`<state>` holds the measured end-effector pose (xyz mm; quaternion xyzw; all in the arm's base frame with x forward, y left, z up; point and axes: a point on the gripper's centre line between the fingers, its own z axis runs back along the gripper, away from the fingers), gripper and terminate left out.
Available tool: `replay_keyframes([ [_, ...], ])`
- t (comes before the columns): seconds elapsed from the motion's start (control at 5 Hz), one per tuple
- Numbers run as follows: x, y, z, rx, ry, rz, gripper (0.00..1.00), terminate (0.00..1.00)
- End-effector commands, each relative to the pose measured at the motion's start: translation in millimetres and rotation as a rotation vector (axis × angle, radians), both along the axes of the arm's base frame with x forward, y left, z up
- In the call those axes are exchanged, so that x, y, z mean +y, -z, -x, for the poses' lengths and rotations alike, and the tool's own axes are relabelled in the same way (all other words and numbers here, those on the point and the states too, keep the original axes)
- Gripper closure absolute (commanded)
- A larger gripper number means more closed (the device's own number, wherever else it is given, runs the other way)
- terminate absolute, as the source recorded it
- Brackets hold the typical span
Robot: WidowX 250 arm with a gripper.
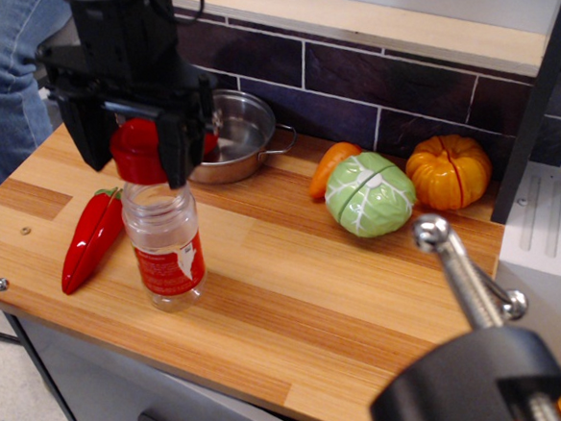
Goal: Put cap on container
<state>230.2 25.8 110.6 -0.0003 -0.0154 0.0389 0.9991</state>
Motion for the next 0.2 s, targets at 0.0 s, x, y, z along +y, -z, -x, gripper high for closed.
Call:
replay_keyframes([
  [0.0, 6.0, 18.3, -1.9, -0.054, 0.023, -0.035, 1.0, 1.0],
])
